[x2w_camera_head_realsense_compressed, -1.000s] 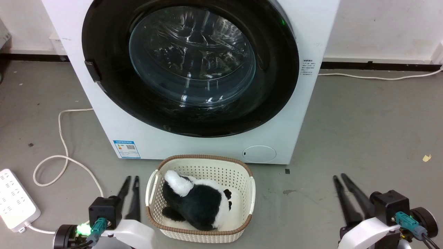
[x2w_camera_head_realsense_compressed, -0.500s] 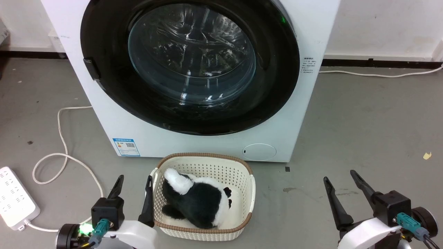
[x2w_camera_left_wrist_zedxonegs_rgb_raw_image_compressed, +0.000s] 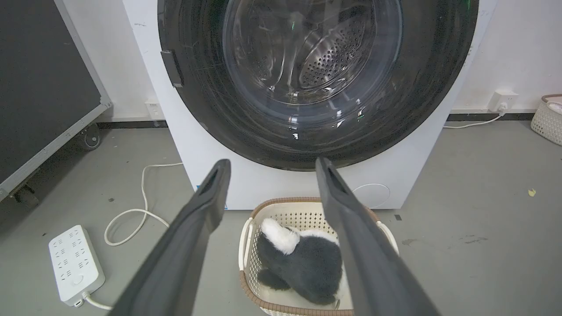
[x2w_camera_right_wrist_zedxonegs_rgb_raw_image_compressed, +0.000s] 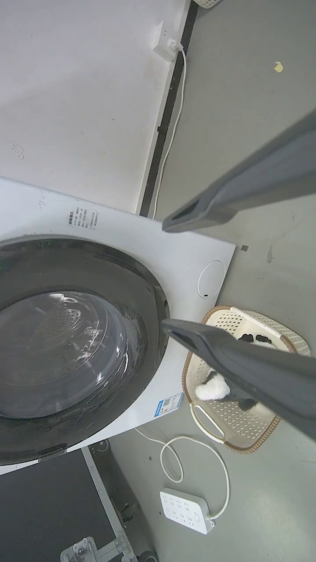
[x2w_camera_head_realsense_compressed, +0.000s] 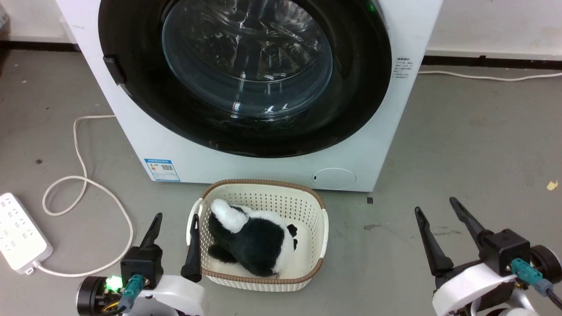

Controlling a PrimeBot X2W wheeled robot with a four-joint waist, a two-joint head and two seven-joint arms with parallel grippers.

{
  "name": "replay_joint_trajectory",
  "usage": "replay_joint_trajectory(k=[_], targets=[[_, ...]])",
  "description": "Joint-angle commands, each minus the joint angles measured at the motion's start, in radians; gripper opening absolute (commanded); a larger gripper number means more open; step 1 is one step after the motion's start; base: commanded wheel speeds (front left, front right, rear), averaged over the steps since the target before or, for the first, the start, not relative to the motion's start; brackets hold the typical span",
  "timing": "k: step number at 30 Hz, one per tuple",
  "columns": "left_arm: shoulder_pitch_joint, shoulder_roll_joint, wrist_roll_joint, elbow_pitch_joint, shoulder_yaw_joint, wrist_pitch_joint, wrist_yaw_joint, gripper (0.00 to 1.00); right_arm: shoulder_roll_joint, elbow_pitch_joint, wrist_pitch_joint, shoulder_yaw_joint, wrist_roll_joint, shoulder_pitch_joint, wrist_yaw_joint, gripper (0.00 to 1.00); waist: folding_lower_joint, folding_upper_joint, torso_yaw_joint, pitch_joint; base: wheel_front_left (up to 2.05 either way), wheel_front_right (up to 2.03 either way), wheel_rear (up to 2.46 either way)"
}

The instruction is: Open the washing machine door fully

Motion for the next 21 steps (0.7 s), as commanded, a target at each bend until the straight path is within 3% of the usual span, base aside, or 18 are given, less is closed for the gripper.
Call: replay_joint_trajectory(k=[1,11,12,13,14,21], targets=[[-0.016,0.000,-0.006,-0.001,-0.005,-0.009,0.005,1.00,-0.010,-0.004,-0.009,0.002,0.005,-0.018,0.000,1.00,-0.0002,-0.0001,0.003,0.004,0.00,0.00,0.00],[-0.033,0.000,-0.007,-0.005,-0.025,-0.030,0.014,1.00,-0.068,-0.005,-0.005,0.027,0.042,-0.102,-0.001,1.00,-0.0002,-0.0001,0.012,0.042,0.00,0.00,0.00],[-0.035,0.000,-0.007,-0.006,-0.027,-0.032,0.014,1.00,-0.070,-0.004,-0.003,0.027,0.051,-0.112,-0.001,0.89,-0.0002,-0.0001,0.013,0.048,0.00,0.00,0.00],[-0.038,0.000,-0.007,-0.007,-0.028,-0.034,0.015,1.00,-0.072,-0.003,-0.001,0.025,0.060,-0.123,-0.001,0.37,-0.0002,-0.0001,0.014,0.053,0.00,0.00,0.00],[-0.041,0.000,-0.007,-0.008,-0.029,-0.036,0.016,1.00,-0.075,-0.002,0.001,0.023,0.071,-0.135,-0.001,0.00,-0.0002,-0.0001,0.016,0.058,0.00,0.00,0.00],[-0.057,0.000,-0.007,-0.013,-0.041,-0.051,0.021,1.00,-0.096,0.015,0.019,0.014,0.137,-0.226,-0.001,0.00,-0.0002,-0.0001,0.027,0.096,0.00,0.00,0.00]])
